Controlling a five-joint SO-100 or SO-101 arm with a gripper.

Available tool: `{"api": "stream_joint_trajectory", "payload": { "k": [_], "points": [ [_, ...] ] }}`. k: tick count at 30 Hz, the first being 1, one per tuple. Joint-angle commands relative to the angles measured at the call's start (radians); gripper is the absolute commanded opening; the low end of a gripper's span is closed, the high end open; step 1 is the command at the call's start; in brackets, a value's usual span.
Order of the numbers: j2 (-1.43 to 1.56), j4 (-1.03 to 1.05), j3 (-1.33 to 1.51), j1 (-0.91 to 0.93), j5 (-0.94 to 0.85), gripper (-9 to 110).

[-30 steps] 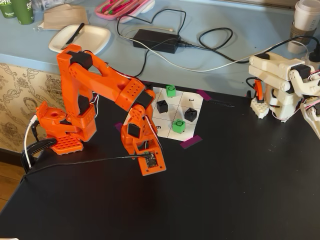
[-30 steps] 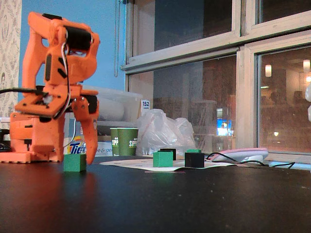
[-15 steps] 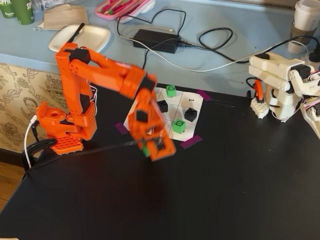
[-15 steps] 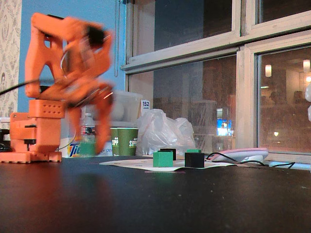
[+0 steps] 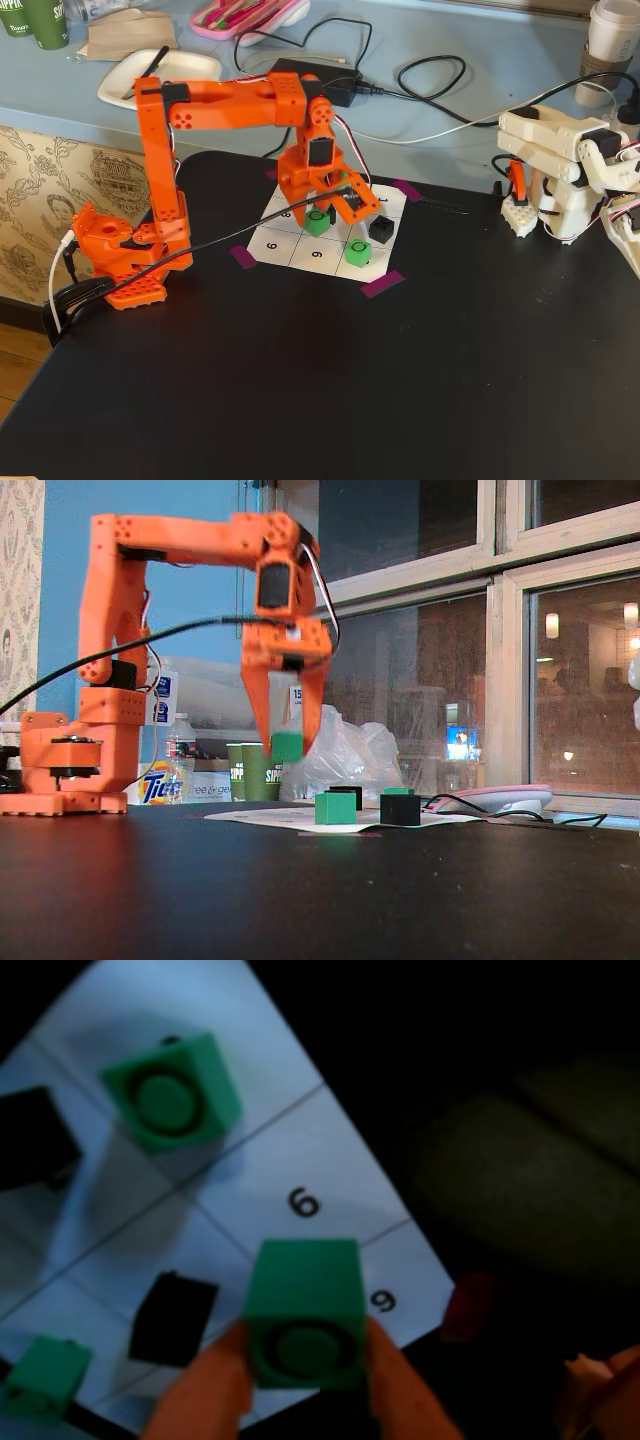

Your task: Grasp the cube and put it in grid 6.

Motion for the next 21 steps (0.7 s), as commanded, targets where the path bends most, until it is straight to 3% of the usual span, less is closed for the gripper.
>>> {"api": "stream_joint_trajectory", "payload": {
  "k": [1,21],
  "points": [
    [0.002,-0.026,-0.026,0.0,0.005,0],
    [0.002,-0.219,0.233,0.011,0.0,0]
  ]
}}
